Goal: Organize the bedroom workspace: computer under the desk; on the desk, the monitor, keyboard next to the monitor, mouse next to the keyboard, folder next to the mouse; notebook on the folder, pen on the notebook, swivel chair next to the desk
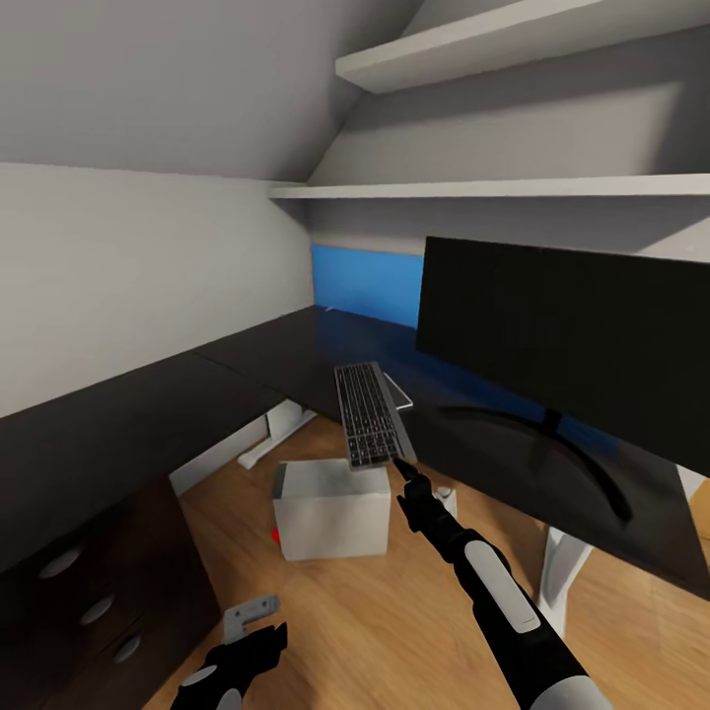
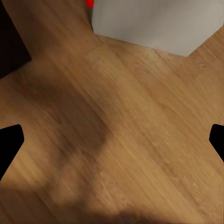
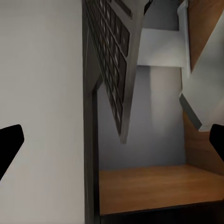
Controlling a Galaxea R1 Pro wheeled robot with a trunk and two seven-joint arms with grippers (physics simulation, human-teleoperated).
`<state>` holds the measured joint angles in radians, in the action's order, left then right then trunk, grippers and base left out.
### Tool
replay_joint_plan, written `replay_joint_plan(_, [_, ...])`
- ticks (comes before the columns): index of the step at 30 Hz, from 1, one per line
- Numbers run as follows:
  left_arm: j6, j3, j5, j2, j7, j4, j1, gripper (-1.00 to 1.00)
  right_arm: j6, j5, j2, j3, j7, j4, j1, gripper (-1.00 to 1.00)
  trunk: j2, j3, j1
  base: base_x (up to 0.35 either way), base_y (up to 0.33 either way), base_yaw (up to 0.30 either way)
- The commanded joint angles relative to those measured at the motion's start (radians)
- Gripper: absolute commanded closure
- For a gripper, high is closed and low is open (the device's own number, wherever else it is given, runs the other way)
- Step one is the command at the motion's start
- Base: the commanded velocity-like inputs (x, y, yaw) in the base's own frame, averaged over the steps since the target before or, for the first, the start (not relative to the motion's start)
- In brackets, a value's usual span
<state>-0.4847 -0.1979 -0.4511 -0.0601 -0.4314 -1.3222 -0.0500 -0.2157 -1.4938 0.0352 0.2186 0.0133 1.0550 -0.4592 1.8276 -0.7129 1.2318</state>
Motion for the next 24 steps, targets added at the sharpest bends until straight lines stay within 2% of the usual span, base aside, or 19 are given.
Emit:
replay_joint_plan(1, [-0.002, -0.001, -0.011, 0.000, -0.010, -0.001, -0.001, -1.00, -0.002, -0.006, 0.000, 0.000, 0.001, 0.000, -0.001, -1.00, 0.000, -0.001, 0.000, 0.206, 0.000, 0.000])
replay_joint_plan(16, [-0.001, -0.001, -0.011, 0.000, -0.008, 0.000, -0.001, -1.00, -0.002, -0.007, 0.001, -0.001, 0.000, -0.005, -0.001, -1.00, 0.000, -0.001, 0.000, 0.111, 0.000, 0.000])
replay_joint_plan(24, [-0.002, -0.001, -0.011, 0.000, -0.007, 0.000, -0.001, -1.00, -0.001, -0.007, 0.002, -0.001, 0.000, -0.007, -0.001, -1.00, 0.000, -0.001, 0.000, 0.029, 0.000, 0.000])
